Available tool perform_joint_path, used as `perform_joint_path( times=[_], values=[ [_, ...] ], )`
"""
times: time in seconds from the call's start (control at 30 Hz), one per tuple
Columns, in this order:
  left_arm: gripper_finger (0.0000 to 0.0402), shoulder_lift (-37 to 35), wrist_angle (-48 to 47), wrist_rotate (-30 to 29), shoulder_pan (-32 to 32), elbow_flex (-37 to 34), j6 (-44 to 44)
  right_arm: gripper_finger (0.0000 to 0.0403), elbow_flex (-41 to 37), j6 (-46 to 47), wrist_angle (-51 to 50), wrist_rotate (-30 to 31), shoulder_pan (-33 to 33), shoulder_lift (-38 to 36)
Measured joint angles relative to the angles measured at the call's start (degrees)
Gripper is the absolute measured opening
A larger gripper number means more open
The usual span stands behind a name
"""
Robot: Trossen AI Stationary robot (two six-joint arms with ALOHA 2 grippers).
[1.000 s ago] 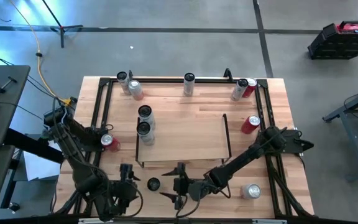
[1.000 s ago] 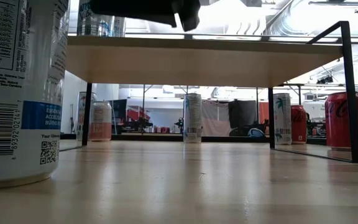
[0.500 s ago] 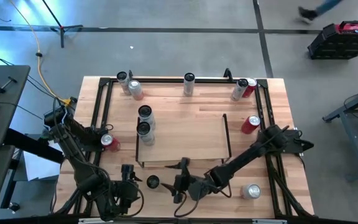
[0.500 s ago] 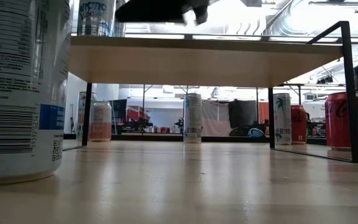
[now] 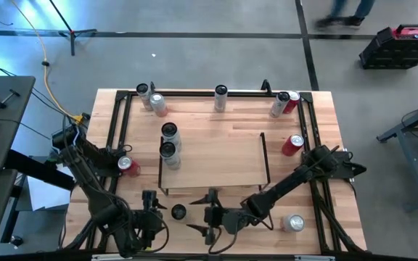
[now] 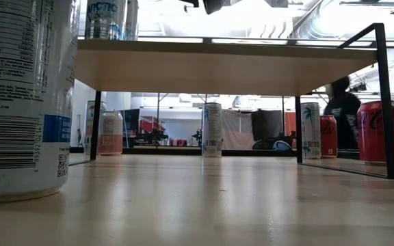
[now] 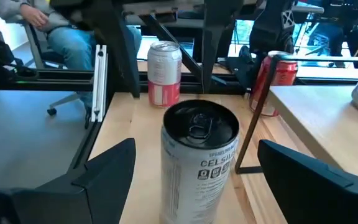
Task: Place canned beverage on shelf
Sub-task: Put the white blue soda can aligned with the other white blue soda cans on the shelf
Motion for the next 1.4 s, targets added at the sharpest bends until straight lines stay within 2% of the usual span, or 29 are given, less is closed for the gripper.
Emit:
perform_joint_path(
  times=[0.17, 0.47, 0.77, 0.9, 1.03, 1.23, 1.33, 1.4],
  values=[
    [0.0291, 2.2, 0.1, -0.2, 0.0, 0.0, -1.7, 0.0323, 0.0, 0.8, 1.0, -3.0, -0.8, 2.2],
    [0.0291, 6.1, 0.6, -0.6, 1.3, 0.0, -3.9, 0.0323, 0.0, 1.1, 7.4, -5.0, -2.1, 4.4],
    [0.0291, 7.6, 9.2, 0.8, 2.3, 0.0, 2.3, 0.0323, 0.0, 1.0, 12.2, -8.5, -4.1, 7.0],
    [0.0291, 7.6, 9.5, 1.7, 2.4, 0.0, 2.5, 0.0322, 0.0, -0.6, 12.2, -8.3, -4.1, 7.0],
    [0.0291, 7.5, 9.6, 4.0, 2.4, 0.0, 2.6, 0.0301, 0.0, -1.9, 12.0, -8.2, -3.7, 7.0],
    [0.0291, 4.3, 8.8, 4.7, 0.7, 0.0, 3.1, 0.0235, 0.0, -0.6, 11.9, -11.6, -3.7, 7.0],
    [0.0291, 1.3, 8.8, 4.1, -1.1, 0.0, 3.2, 0.0235, 0.0, -1.5, 11.8, -15.8, -4.1, 6.6],
    [0.0291, -1.0, 8.8, 3.2, -2.6, 0.0, 3.6, 0.0235, -0.1, -3.8, 11.7, -21.4, -4.5, 6.1]
  ],
)
